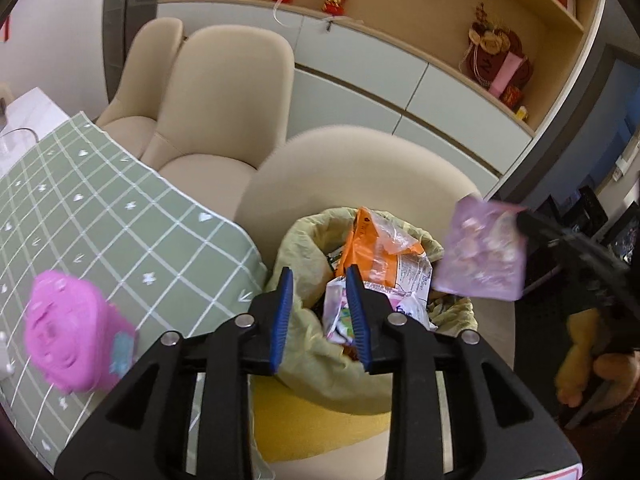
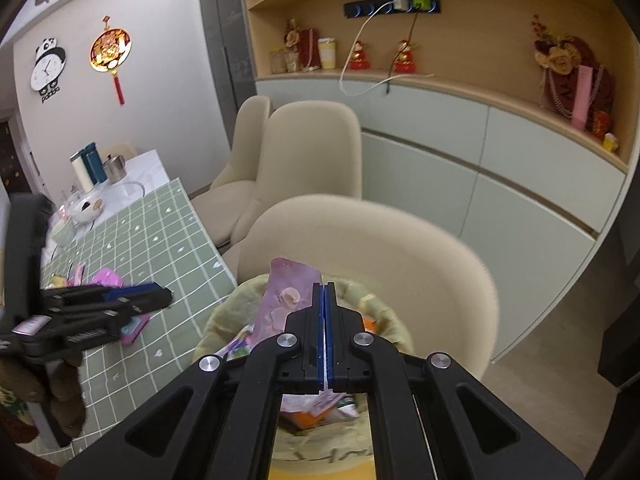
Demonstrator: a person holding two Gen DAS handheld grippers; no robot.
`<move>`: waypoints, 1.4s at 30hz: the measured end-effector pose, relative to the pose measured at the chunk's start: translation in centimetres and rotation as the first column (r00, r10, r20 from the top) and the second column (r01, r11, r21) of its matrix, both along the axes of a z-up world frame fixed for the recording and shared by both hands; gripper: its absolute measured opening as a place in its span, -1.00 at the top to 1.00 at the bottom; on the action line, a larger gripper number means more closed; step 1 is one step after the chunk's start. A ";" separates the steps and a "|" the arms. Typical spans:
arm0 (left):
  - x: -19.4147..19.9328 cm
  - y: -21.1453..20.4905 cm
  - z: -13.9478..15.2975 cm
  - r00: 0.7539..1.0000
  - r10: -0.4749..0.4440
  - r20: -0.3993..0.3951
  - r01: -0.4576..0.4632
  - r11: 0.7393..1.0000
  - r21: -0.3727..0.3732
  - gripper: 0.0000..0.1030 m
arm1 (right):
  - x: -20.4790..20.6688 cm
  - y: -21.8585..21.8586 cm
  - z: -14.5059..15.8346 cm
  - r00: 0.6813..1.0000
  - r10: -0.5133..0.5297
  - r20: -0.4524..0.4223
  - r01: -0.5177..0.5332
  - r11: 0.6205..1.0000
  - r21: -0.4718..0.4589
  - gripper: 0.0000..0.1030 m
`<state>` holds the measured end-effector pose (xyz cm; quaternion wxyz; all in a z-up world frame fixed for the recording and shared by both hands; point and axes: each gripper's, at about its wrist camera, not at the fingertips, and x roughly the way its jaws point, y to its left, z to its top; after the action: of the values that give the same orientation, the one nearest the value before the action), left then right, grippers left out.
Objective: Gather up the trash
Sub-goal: 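Carry the tissue pack and pink packet over the bag and open both tools, then move both tools back toward the table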
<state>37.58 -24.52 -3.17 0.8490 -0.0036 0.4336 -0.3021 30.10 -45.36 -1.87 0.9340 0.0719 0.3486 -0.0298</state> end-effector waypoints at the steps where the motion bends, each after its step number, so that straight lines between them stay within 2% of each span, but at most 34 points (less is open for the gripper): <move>1: -0.2 0.5 0.3 1.000 0.006 0.004 -0.006 1.000 -0.002 0.43 | 0.2 0.4 -0.3 1.000 0.005 -0.006 -0.005 1.000 0.001 0.94; 9: -2.4 5.8 1.6 0.998 0.062 -0.002 -0.062 0.998 -0.004 0.40 | 1.7 2.7 -3.2 0.997 0.039 -0.070 -0.037 0.999 0.036 0.94; 11: -2.8 7.1 1.8 0.998 0.070 -0.006 -0.070 0.998 -0.002 0.34 | 1.9 3.0 -3.9 0.995 0.049 -0.086 -0.045 0.998 0.051 0.94; 14: -3.0 9.2 2.1 0.995 0.096 -0.006 -0.096 0.995 0.001 0.31 | 2.1 3.5 -4.6 0.994 0.028 -0.107 -0.023 0.999 0.046 0.91; 16: -3.2 10.7 2.3 0.993 0.120 0.002 -0.120 0.993 0.001 0.31 | 1.9 4.0 -4.6 0.994 0.014 -0.110 -0.011 0.999 0.034 0.84; 18: -3.3 12.5 2.5 0.988 0.152 0.004 -0.152 0.988 -0.002 0.31 | 1.7 4.5 -4.5 0.994 -0.001 -0.109 0.003 1.000 0.017 0.50; 20: -3.5 13.9 2.6 0.984 0.176 0.003 -0.176 0.984 -0.004 0.30 | 1.5 5.0 -4.0 0.995 0.002 -0.098 0.001 1.000 0.025 0.43; 24: -3.9 17.6 2.6 0.974 0.225 0.006 -0.225 0.974 -0.001 0.30 | 0.9 7.0 -2.5 0.998 -0.015 -0.067 0.016 1.000 0.011 0.42; 30: -4.7 24.0 3.1 0.944 0.326 0.046 -0.327 0.945 0.026 0.30 | 0.7 11.9 0.3 0.999 0.039 -0.003 -0.039 0.999 0.003 0.42; 38: -5.8 33.1 3.5 0.875 0.469 0.116 -0.478 0.876 0.063 0.29 | 2.1 22.0 3.2 0.978 0.203 0.054 -0.202 0.979 -0.014 0.42; 42: -6.3 36.5 2.9 0.863 0.494 0.101 -0.501 0.864 0.058 0.27 | 3.3 27.3 3.2 0.962 0.267 0.047 -0.267 0.964 -0.015 0.42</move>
<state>31.32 11.96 -0.23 0.9147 -0.0682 0.3946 -0.0547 33.38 -18.06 1.32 0.9379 0.0210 0.3324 0.0967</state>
